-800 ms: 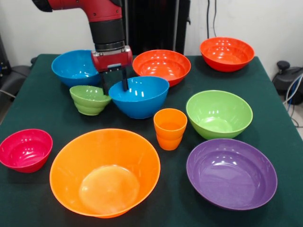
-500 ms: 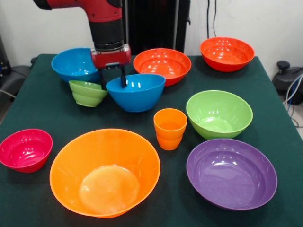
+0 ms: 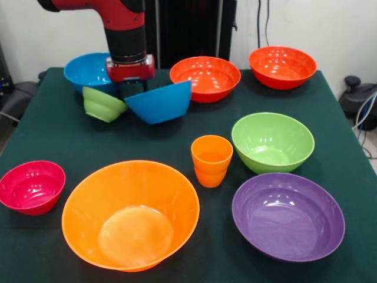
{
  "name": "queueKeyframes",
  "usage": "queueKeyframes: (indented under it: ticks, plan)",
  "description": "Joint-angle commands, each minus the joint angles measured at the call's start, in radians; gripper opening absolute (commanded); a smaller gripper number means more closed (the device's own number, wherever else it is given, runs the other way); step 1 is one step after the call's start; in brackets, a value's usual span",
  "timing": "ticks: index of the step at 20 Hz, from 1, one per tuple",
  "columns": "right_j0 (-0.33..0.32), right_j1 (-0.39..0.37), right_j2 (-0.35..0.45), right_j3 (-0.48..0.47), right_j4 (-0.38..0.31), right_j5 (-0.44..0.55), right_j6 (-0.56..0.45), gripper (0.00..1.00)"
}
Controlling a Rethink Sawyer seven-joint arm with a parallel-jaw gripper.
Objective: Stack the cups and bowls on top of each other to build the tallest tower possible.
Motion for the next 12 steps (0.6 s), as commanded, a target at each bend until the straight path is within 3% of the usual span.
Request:
queueKeyframes:
  ticks: [1, 5, 6, 12]
  plan:
    - [0.005, 0.113, -0.033, -0.109, -0.004, 0.061, 0.051, 1.0]
    - [-0.006, 0.137, -0.031, -0.123, -0.035, 0.08, -0.005, 1.0]
    - [-0.003, 0.139, -0.036, -0.125, -0.041, 0.067, -0.001, 0.0]
    - [-0.014, 0.151, -0.032, -0.132, -0.052, 0.052, -0.006, 0.0]
